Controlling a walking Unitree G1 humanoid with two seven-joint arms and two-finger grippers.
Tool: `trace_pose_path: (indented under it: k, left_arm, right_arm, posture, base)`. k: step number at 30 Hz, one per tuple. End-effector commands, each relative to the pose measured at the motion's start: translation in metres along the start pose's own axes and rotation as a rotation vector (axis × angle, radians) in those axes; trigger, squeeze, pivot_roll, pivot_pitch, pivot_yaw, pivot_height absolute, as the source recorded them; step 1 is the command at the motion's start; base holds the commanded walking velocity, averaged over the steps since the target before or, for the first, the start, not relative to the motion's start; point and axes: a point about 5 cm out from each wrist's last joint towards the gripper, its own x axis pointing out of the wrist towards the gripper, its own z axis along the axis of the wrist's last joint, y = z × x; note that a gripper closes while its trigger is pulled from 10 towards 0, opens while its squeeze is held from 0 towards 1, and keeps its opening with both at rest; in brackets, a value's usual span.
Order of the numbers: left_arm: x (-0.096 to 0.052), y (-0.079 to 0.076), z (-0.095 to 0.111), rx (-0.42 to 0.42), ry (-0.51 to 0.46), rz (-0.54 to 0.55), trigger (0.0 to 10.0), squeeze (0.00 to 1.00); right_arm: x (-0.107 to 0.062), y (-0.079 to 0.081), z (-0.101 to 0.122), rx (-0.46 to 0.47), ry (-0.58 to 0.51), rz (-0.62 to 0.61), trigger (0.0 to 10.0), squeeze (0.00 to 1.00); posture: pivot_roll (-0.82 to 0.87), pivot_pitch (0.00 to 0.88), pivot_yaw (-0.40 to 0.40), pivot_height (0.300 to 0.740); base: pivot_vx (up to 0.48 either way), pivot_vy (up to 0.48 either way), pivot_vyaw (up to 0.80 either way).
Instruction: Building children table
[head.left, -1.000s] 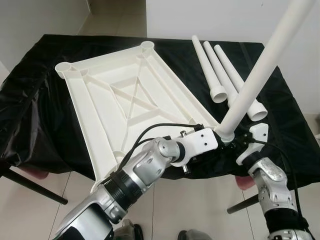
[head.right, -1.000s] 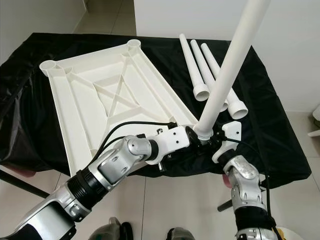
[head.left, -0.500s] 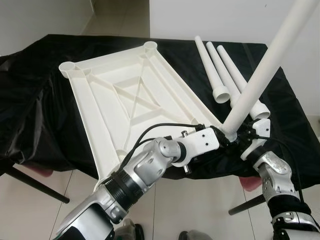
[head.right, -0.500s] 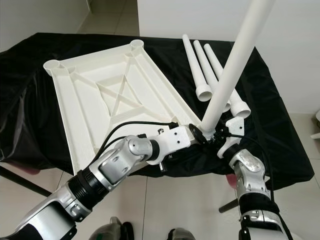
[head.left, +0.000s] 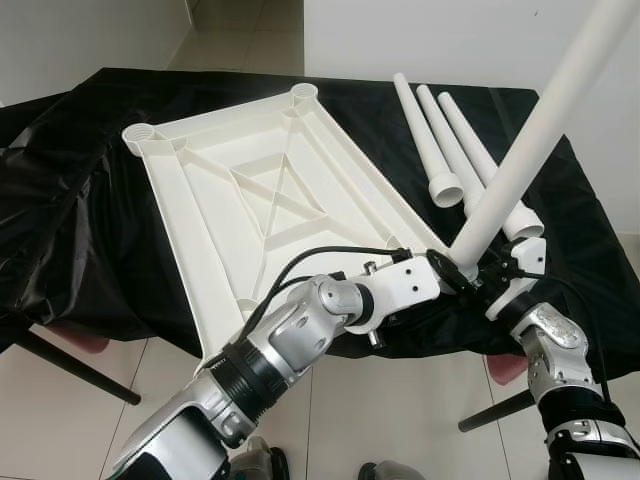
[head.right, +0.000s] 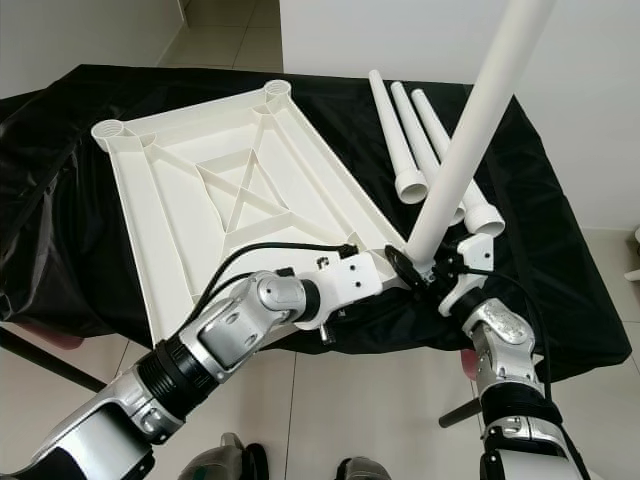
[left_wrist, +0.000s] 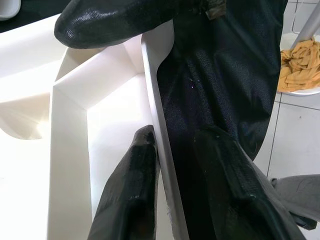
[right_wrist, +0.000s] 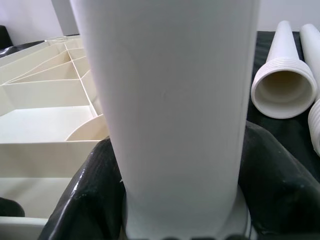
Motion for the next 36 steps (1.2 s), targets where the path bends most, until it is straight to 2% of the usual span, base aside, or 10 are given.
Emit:
trace_pose_path:
  k: [1, 2, 6, 13, 17, 20, 25, 29, 31, 36]
  left_arm:
    - [0.002, -0.01, 0.001, 0.006, -0.005, -0.09, 10.0, 0.0]
    - [0.003, -0.011, 0.001, 0.004, -0.004, -0.091, 10.0, 0.0]
    - [0.003, -0.011, 0.0, 0.003, -0.003, -0.091, 10.0, 0.0]
    - [0.004, -0.013, 0.002, 0.002, -0.008, -0.094, 10.0, 0.0]
    - [0.004, -0.014, 0.002, 0.003, -0.009, -0.097, 10.0, 0.0]
    - [0.004, -0.015, 0.001, 0.004, -0.008, -0.101, 10.0, 0.0]
    - [0.005, -0.016, 0.001, 0.006, -0.007, -0.105, 10.0, 0.0]
    - [0.005, -0.017, 0.001, 0.007, -0.008, -0.106, 10.0, 0.0]
    - [0.006, -0.017, 0.002, 0.008, -0.01, -0.105, 10.0, 0.0]
    - [0.006, -0.017, 0.001, 0.006, -0.01, -0.104, 10.0, 0.0]
  right_arm:
    - [-0.013, -0.003, -0.018, 0.036, 0.098, -0.068, 10.0, 0.0]
    - [-0.011, -0.002, -0.016, 0.054, 0.082, -0.136, 10.0, 0.0]
    - [-0.01, 0.001, -0.015, 0.04, 0.08, -0.186, 10.0, 0.0]
    - [-0.007, 0.007, -0.011, 0.05, 0.042, -0.368, 10.0, 0.0]
    - [-0.003, 0.015, -0.009, 0.051, 0.029, -0.394, 10.0, 0.0]
    - [0.0, 0.023, -0.008, 0.07, 0.021, -0.436, 10.0, 0.0]
    - [0.01, 0.049, 0.002, 0.071, 0.0, -0.563, 10.0, 0.0]
    - [0.011, 0.055, 0.003, 0.065, 0.01, -0.619, 10.0, 0.0]
    - [0.014, 0.069, 0.006, 0.104, 0.011, -0.733, 10.0, 0.0]
    - [0.018, 0.081, 0.008, 0.125, 0.008, -0.725, 10.0, 0.0]
  posture:
    - [-0.07, 0.091, 0.056, 0.74]
    - [-0.07, 0.093, 0.049, 0.74]
    - [-0.07, 0.093, 0.046, 0.74]
    - [-0.07, 0.09, 0.044, 0.74]
    - [-0.07, 0.09, 0.044, 0.74]
    - [-0.07, 0.087, 0.045, 0.74]
    - [-0.08, 0.084, 0.041, 0.74]
    - [-0.08, 0.081, 0.039, 0.74]
    - [-0.07, 0.078, 0.032, 0.74]
    - [-0.08, 0.074, 0.035, 0.74]
  base:
    - [0.0, 0.0, 0.0]
    - [0.0, 0.0, 0.0]
    - [0.0, 0.0, 0.0]
    - [0.0, 0.0, 0.0]
    - [0.0, 0.0, 0.0]
    - [0.0, 0.0, 0.0]
    - [0.0, 0.0, 0.0]
    - [0.0, 0.0, 0.0]
    - [0.0, 0.0, 0.0]
    - [0.0, 0.0, 0.0]
